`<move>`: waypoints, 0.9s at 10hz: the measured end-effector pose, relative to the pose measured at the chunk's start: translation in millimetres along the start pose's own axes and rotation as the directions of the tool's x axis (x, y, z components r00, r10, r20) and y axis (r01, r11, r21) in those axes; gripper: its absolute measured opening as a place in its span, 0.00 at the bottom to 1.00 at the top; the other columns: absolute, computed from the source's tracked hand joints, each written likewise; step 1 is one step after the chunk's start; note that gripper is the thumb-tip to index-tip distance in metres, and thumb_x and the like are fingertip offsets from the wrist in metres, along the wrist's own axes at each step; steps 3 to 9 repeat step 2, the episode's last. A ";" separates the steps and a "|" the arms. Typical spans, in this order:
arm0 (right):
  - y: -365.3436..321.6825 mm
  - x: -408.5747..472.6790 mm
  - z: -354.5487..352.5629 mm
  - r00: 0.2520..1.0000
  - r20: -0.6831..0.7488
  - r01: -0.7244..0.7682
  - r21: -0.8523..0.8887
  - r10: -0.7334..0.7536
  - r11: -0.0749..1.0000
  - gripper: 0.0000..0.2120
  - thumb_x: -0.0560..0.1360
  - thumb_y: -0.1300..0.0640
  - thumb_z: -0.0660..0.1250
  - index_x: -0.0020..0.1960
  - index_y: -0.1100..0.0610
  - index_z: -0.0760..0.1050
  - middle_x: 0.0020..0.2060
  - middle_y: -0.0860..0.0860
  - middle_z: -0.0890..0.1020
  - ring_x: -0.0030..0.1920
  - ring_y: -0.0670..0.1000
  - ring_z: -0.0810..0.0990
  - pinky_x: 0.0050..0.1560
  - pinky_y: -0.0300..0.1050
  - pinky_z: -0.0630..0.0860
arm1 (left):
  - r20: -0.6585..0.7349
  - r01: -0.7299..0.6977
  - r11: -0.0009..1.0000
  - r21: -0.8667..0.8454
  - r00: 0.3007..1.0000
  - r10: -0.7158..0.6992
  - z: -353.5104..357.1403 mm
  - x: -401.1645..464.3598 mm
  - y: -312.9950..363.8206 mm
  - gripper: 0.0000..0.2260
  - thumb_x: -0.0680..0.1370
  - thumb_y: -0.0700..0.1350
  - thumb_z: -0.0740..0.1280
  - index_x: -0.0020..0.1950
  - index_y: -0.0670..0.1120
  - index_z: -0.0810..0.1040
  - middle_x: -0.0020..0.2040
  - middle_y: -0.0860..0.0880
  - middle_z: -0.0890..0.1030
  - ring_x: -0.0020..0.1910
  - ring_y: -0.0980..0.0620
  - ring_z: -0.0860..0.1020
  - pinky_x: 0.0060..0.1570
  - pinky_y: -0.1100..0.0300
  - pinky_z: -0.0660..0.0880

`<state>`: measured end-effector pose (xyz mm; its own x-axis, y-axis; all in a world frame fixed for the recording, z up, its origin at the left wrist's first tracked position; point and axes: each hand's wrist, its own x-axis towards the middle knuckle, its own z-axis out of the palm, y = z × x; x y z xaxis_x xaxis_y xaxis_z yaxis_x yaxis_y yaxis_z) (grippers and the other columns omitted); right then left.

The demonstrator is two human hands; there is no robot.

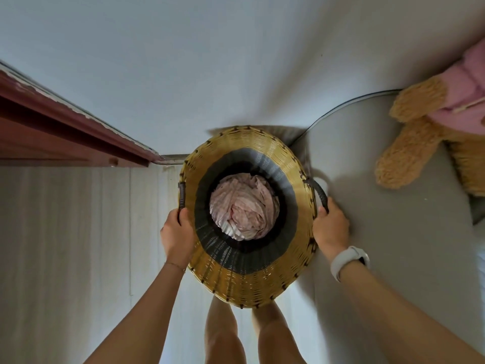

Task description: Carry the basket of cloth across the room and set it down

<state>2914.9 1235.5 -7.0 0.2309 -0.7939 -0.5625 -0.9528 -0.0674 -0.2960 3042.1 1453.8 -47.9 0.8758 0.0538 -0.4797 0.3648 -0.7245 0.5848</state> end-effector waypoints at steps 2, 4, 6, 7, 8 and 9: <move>-36.1 -17.2 -49.4 0.971 -0.076 0.238 0.161 -0.228 0.958 0.22 0.77 0.57 0.56 0.71 0.57 0.61 0.70 0.56 0.68 0.70 0.54 0.65 0.68 0.47 0.62 | 0.073 -0.030 0.996 0.087 0.997 0.024 -11.3 -11.9 -2.5 0.14 0.80 0.47 0.54 0.57 0.41 0.73 0.48 0.43 0.78 0.42 0.49 0.74 0.47 0.56 0.74; -36.1 -17.2 -49.4 0.971 -0.076 0.238 0.161 -0.228 0.958 0.22 0.77 0.57 0.56 0.71 0.57 0.61 0.70 0.56 0.68 0.70 0.54 0.65 0.68 0.47 0.62 | 0.073 -0.030 0.996 0.087 0.997 0.024 -11.3 -11.9 -2.5 0.14 0.80 0.47 0.54 0.57 0.41 0.73 0.48 0.43 0.78 0.42 0.49 0.74 0.47 0.56 0.74; -36.1 -17.2 -49.4 0.971 -0.076 0.238 0.161 -0.228 0.958 0.22 0.77 0.57 0.56 0.71 0.57 0.61 0.70 0.56 0.68 0.70 0.54 0.65 0.68 0.47 0.62 | 0.073 -0.030 0.996 0.087 0.997 0.024 -11.3 -11.9 -2.5 0.14 0.80 0.47 0.54 0.57 0.41 0.73 0.48 0.43 0.78 0.42 0.49 0.74 0.47 0.56 0.74; -36.1 -17.2 -49.4 0.971 -0.076 0.238 0.161 -0.228 0.958 0.22 0.77 0.57 0.56 0.71 0.57 0.61 0.70 0.56 0.68 0.70 0.54 0.65 0.68 0.47 0.62 | 0.073 -0.030 0.996 0.087 0.997 0.024 -11.3 -11.9 -2.5 0.14 0.80 0.47 0.54 0.57 0.41 0.73 0.48 0.43 0.78 0.42 0.49 0.74 0.47 0.56 0.74; -36.1 -17.2 -49.4 0.971 -0.076 0.238 0.161 -0.228 0.958 0.22 0.77 0.57 0.56 0.71 0.57 0.61 0.70 0.56 0.68 0.70 0.54 0.65 0.68 0.47 0.62 | 0.073 -0.030 0.996 0.087 0.997 0.024 -11.3 -11.9 -2.5 0.14 0.80 0.47 0.54 0.57 0.41 0.73 0.48 0.43 0.78 0.42 0.49 0.74 0.47 0.56 0.74; -36.1 -17.2 -49.4 0.971 -0.076 0.238 0.161 -0.228 0.958 0.22 0.77 0.57 0.56 0.71 0.57 0.61 0.70 0.56 0.68 0.70 0.54 0.65 0.68 0.47 0.62 | 0.073 -0.030 0.996 0.087 0.997 0.024 -11.3 -11.9 -2.5 0.14 0.80 0.47 0.54 0.57 0.41 0.73 0.48 0.43 0.78 0.42 0.49 0.74 0.47 0.56 0.74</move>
